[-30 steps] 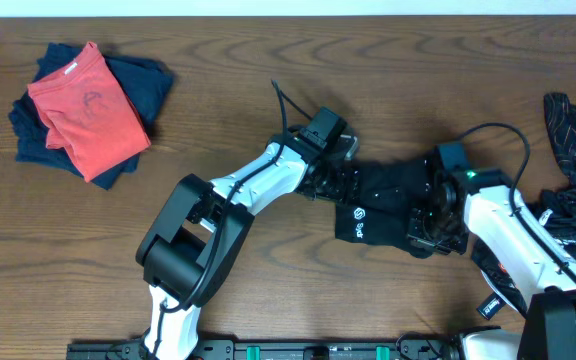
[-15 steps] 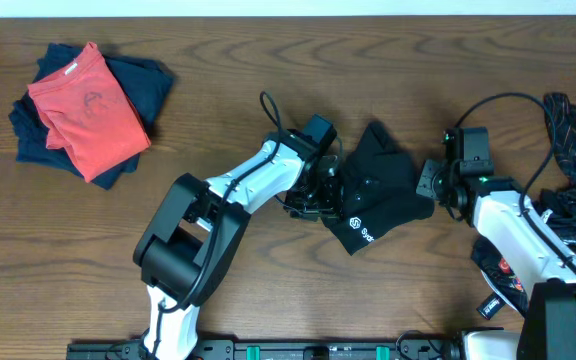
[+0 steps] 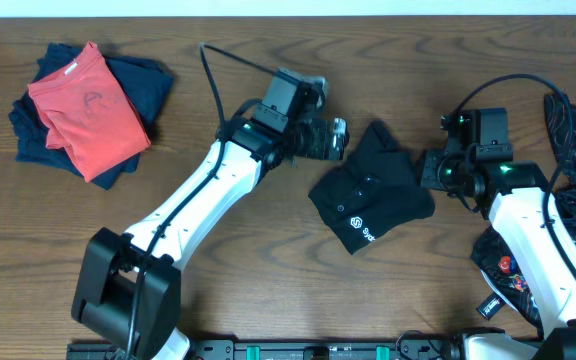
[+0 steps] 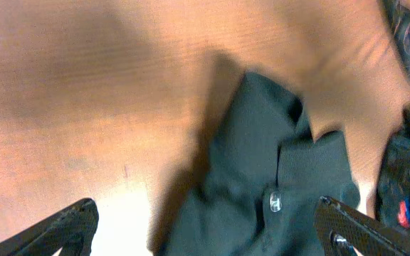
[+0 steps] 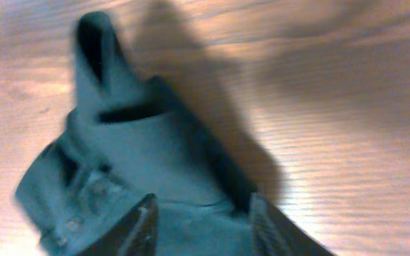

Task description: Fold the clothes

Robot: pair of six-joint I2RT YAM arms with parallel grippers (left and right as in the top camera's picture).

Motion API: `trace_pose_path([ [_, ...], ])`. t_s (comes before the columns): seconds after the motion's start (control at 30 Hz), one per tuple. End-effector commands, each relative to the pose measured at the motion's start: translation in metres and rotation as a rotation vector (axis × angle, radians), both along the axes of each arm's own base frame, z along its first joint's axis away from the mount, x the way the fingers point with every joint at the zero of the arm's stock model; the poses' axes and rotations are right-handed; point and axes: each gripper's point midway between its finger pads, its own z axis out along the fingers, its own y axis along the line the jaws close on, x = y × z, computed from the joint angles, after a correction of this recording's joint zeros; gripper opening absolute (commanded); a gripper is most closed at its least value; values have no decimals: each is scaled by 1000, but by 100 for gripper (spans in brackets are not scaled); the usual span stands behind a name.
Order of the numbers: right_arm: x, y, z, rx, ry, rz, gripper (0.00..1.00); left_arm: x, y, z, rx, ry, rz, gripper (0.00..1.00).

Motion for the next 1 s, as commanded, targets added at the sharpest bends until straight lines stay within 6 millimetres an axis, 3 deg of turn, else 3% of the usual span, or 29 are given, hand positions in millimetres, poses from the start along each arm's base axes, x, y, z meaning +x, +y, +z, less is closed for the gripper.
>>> trace_pose_path([
  [0.0, -3, 18, -5, 50, 18, 113, 45, 10, -5, -24, 20, -9, -36, 98],
  [0.17, -9, 18, -36, 45, 123, 116, 44, 0, -43, -60, -99, 78, -180, 98],
  [0.27, -12, 13, -56, 21, 187, 93, 40, -9, -49, -86, -112, 153, -213, 98],
  [0.4, -16, -16, -87, -104, 284, -61, 18, -19, -52, -112, -117, 229, -236, 98],
  [0.47, -19, -38, -98, -190, 322, -207, 17, -23, -55, -116, -133, 253, -252, 98],
  [0.53, -19, -46, -102, -216, 329, -269, 17, -24, -56, -116, -138, 258, -256, 98],
  [0.97, -13, -41, -103, -196, 308, -224, 28, -48, -80, -120, -101, 229, -356, 98],
])
